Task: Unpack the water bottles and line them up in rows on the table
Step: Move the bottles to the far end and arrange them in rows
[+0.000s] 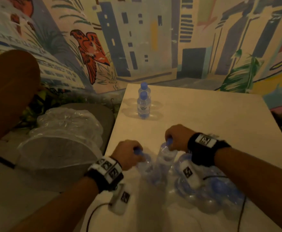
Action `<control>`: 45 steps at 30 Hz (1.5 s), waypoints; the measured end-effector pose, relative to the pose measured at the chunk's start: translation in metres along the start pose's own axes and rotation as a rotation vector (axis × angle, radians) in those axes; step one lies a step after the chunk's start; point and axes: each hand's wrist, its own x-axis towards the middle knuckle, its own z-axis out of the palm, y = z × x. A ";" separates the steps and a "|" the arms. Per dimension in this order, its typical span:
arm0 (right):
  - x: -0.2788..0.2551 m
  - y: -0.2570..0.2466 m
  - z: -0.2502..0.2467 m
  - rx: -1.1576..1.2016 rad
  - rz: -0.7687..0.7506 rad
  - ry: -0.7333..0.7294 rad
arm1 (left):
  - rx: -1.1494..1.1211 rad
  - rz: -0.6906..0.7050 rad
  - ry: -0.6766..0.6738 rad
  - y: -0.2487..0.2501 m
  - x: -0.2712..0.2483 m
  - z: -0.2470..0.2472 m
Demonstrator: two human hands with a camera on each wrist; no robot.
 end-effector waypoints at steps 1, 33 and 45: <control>0.005 0.007 -0.005 0.045 0.040 -0.015 | -0.016 -0.030 -0.016 -0.002 0.010 -0.006; 0.110 0.089 -0.095 0.047 0.222 0.267 | 0.130 0.205 0.099 0.088 0.250 -0.061; 0.156 0.093 -0.103 0.004 0.167 0.350 | 0.257 0.204 0.091 0.082 0.293 -0.053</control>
